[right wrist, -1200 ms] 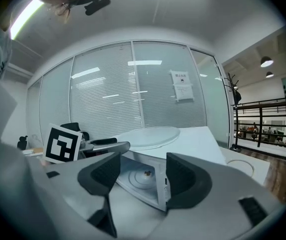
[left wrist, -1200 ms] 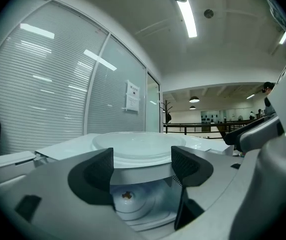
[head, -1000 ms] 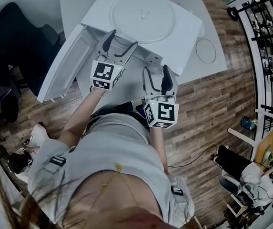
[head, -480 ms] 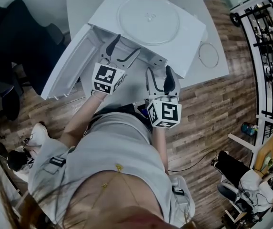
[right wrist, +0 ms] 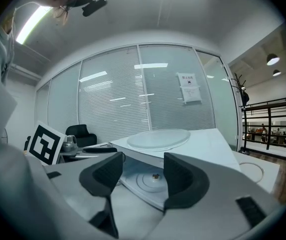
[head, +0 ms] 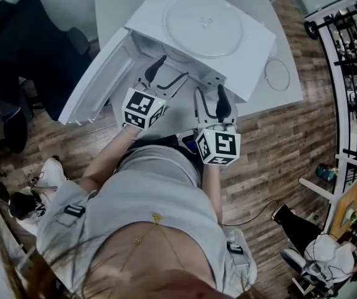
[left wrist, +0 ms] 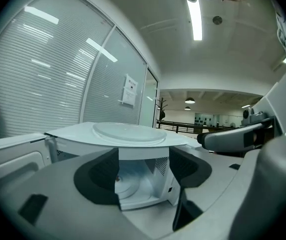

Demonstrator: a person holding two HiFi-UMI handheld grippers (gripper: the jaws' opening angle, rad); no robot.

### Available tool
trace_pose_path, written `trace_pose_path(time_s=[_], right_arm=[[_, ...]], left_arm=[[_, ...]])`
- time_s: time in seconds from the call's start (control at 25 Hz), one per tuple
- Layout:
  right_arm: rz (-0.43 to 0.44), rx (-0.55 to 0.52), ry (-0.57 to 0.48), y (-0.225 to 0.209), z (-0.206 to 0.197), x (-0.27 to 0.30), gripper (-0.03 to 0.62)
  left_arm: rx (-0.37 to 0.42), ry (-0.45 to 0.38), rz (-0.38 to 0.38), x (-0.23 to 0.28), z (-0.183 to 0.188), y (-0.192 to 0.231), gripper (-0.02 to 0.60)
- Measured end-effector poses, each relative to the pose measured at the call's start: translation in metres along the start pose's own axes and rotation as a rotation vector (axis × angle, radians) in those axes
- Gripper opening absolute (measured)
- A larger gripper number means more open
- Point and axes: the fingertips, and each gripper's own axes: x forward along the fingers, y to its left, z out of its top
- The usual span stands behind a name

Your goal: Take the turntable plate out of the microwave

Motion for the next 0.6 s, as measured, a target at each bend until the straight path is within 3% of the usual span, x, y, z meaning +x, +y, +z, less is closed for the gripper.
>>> trace_pose_path(time_s=[0.12, 0.32, 0.6], right_arm=[[0.012, -0.004, -0.003, 0.004, -0.001, 0.0, 0.233], [0.052, -0.026, -0.002, 0.016, -0.005, 0.0, 0.141], [0.137, -0.1, 0.006, 0.037, -0.014, -0.002, 0.049]], left_arm=[[0.01, 0.007, -0.028, -0.007, -0.002, -0.006, 0.252], [-0.003, -0.001, -0.082, -0.022, -0.008, -0.013, 0.115], [-0.041, 0.016, -0.17, -0.04, -0.019, -0.018, 0.044]])
